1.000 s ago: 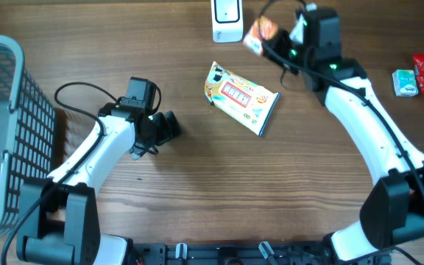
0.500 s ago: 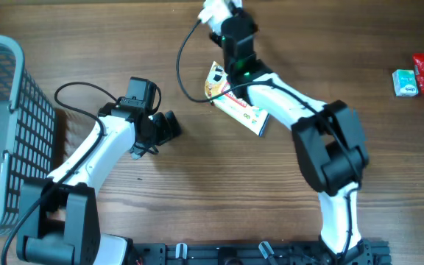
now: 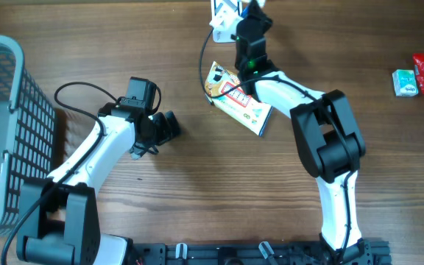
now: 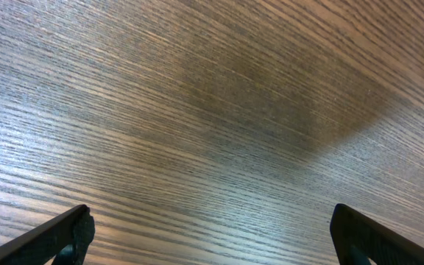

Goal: Scan the item barcode
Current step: 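Hold the orange box in front of the scanner, then pull away, then move the orange box to the right table edge and release it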

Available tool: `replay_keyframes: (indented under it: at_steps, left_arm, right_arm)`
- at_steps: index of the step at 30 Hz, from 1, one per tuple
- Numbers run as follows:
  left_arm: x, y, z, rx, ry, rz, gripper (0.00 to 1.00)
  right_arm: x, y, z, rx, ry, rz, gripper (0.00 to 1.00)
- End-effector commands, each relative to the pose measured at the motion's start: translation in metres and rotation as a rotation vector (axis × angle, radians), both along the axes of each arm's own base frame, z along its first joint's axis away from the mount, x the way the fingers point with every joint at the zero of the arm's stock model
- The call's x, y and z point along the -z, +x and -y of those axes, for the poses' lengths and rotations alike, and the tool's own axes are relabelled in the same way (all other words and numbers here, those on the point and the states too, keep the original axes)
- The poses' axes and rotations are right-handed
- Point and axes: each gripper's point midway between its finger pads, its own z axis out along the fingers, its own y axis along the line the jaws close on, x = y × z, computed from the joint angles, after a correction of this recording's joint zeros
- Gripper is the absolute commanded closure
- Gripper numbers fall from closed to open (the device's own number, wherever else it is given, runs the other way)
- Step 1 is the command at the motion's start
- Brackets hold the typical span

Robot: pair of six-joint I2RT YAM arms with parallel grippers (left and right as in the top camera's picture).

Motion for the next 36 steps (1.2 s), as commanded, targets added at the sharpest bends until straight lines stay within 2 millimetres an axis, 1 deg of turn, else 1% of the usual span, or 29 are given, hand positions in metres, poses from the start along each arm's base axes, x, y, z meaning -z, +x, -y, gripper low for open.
replay_keyframes:
  at_steps: [1,2,3,4,5,6,7,9,10,11,13,14,17,18,19,20,22,23,24,26,27,28,29,30,32,33,34,35,36]
  left_arm:
    - [-0.004,0.004,-0.002,-0.002,0.007,0.016,0.0]
    - [-0.004,0.004,-0.002,-0.002,0.007,0.016,0.0]
    - [-0.004,0.004,-0.002,-0.002,0.007,0.016,0.0]
    - [-0.004,0.004,-0.002,-0.002,0.007,0.016,0.0]
    - [-0.004,0.004,-0.002,-0.002,0.007,0.016,0.0]
    - [-0.004,0.004,-0.002,-0.002,0.007,0.016,0.0]
    - [-0.004,0.004,-0.002,-0.002,0.007,0.016,0.0]
    - [-0.004,0.004,-0.002,-0.002,0.007,0.016,0.0]
    - [-0.004,0.004,-0.002,-0.002,0.007,0.016,0.0]
    - [-0.004,0.004,-0.002,-0.002,0.007,0.016,0.0]
    - [-0.004,0.004,-0.002,-0.002,0.007,0.016,0.0]
    - [-0.004,0.004,-0.002,-0.002,0.007,0.016,0.0]
    - [-0.004,0.004,-0.002,-0.002,0.007,0.016,0.0]
    - [-0.004,0.004,-0.002,-0.002,0.007,0.016,0.0]
    - [-0.004,0.004,-0.002,-0.002,0.007,0.016,0.0]
    - [-0.004,0.004,-0.002,-0.002,0.007,0.017,0.0]
    - [-0.004,0.004,-0.002,-0.002,0.007,0.016,0.0]
    - [-0.004,0.004,-0.002,-0.002,0.007,0.016,0.0]
    - [-0.004,0.004,-0.002,-0.002,0.007,0.017,0.0]
    - [-0.004,0.004,-0.002,-0.002,0.007,0.016,0.0]
    - [-0.004,0.004,-0.002,-0.002,0.007,0.016,0.0]
    - [-0.004,0.004,-0.002,-0.002,0.007,0.016,0.0]
    - [-0.004,0.004,-0.002,-0.002,0.007,0.016,0.0]
    - [-0.004,0.004,-0.002,-0.002,0.007,0.016,0.0]
    - [-0.004,0.004,-0.002,-0.002,0.007,0.017,0.0]
    - [-0.004,0.004,-0.002,-0.002,0.007,0.016,0.0]
    - [-0.004,0.004,-0.002,-0.002,0.007,0.016,0.0]
    - [-0.004,0.004,-0.002,-0.002,0.007,0.017,0.0]
    - [-0.004,0.004,-0.002,-0.002,0.007,0.017,0.0]
  right_arm:
    - [0.001,-0.001,0.102,0.358,0.068,0.045,0.96]
    - [0.001,-0.005,0.129,0.451,0.112,0.071,0.96]
    - [0.003,-0.015,0.171,0.599,0.172,0.11,0.96]
    - [0.01,-0.035,0.226,0.797,0.221,0.148,0.96]
    - [0.019,-0.052,0.265,0.932,0.222,0.146,0.96]
    - [0.029,-0.064,0.291,1.007,0.202,0.111,0.96]
    - [0.039,-0.072,0.308,1.047,0.183,0.067,0.96]
    - [0.063,-0.103,0.358,1.174,0.173,-0.022,0.96]
    - [0.071,-0.115,0.373,1.218,0.19,-0.036,0.96]
    - [0.078,-0.123,0.385,1.245,0.208,-0.053,0.96]
    - [0.095,-0.133,0.393,1.25,0.242,-0.128,0.96]
    - [0.102,-0.135,0.394,1.248,0.265,-0.152,0.9]
    - [0.106,-0.14,0.394,1.265,0.297,-0.147,0.77]
    - [0.108,-0.142,0.394,1.268,0.293,-0.156,0.69]
    - [0.108,-0.144,0.394,1.272,0.287,-0.17,0.57]
    - [0.108,-0.147,0.394,1.28,0.291,-0.173,0.48]
    - [0.104,-0.155,0.394,1.309,0.342,-0.146,0.44]
    - [0.105,-0.157,0.391,1.3,0.398,-0.164,0.39]
    - [0.105,-0.157,0.387,1.282,0.457,-0.185,0.26]
    - [0.094,-0.153,0.376,1.232,0.631,-0.198,0.09]
    - [0.085,-0.149,0.368,1.191,0.727,-0.196,0.03]
    - [0.073,-0.141,0.356,1.126,0.823,-0.202,0.0]
    - [0.06,-0.133,0.344,1.051,0.905,-0.217,0.0]
    - [0.039,-0.126,0.324,0.939,1.008,-0.249,0.0]
    - [-0.001,-0.122,0.285,0.734,1.171,-0.313,0.0]
    - [-0.027,-0.121,0.253,0.567,1.279,-0.371,0.0]
    - [-0.068,-0.129,0.195,0.266,1.441,-0.503,0.0]
    - [-0.088,-0.139,0.163,0.098,1.515,-0.595,0.0]
    - [-0.107,-0.155,0.124,-0.097,1.585,-0.723,0.0]
